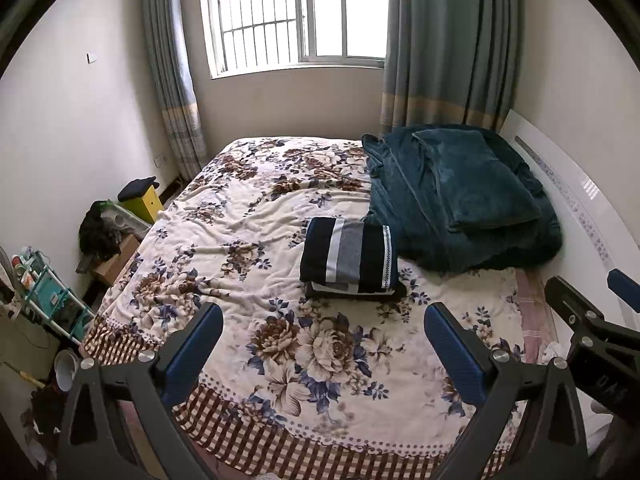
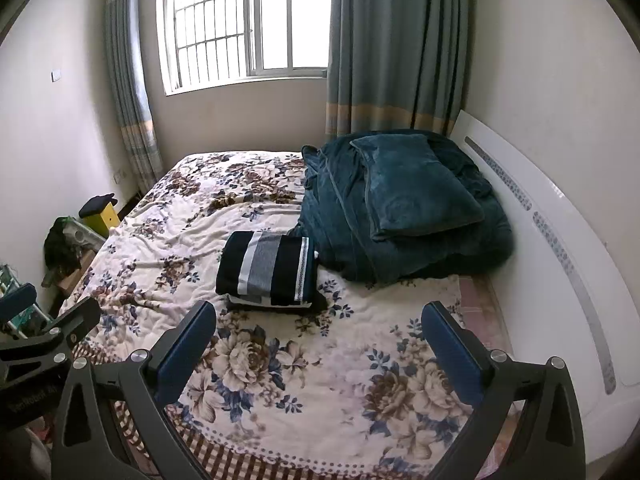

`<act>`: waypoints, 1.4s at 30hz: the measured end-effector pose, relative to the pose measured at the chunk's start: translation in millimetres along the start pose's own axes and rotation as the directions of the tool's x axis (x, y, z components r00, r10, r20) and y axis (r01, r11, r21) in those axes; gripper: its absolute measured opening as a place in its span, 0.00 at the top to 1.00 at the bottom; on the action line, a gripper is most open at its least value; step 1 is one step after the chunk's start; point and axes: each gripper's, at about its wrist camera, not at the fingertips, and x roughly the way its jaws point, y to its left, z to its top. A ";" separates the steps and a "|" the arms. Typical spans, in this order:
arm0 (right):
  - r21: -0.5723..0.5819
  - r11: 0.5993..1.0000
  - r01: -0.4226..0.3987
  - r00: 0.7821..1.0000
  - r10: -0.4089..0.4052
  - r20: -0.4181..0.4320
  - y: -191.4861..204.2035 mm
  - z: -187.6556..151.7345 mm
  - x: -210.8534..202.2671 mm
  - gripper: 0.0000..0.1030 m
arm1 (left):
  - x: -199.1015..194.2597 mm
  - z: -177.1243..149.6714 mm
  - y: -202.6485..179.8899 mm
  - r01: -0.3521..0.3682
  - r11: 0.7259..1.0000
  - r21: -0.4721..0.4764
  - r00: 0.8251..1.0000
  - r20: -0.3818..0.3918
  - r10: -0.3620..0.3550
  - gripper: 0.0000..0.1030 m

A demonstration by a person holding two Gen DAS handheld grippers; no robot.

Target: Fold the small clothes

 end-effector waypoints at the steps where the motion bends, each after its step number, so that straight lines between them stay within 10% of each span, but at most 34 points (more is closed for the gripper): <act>1: -0.001 1.000 0.001 1.000 -0.001 0.000 0.5 0.6 -0.3 0.00 | -0.6 -0.2 -0.7 -0.001 1.000 -0.002 1.000 0.000 0.001 0.00; 42: -0.004 1.000 0.001 1.000 -0.001 -0.006 3.4 3.6 9.9 0.00 | 6.0 3.2 4.0 -0.020 1.000 -0.022 1.000 0.005 0.020 0.00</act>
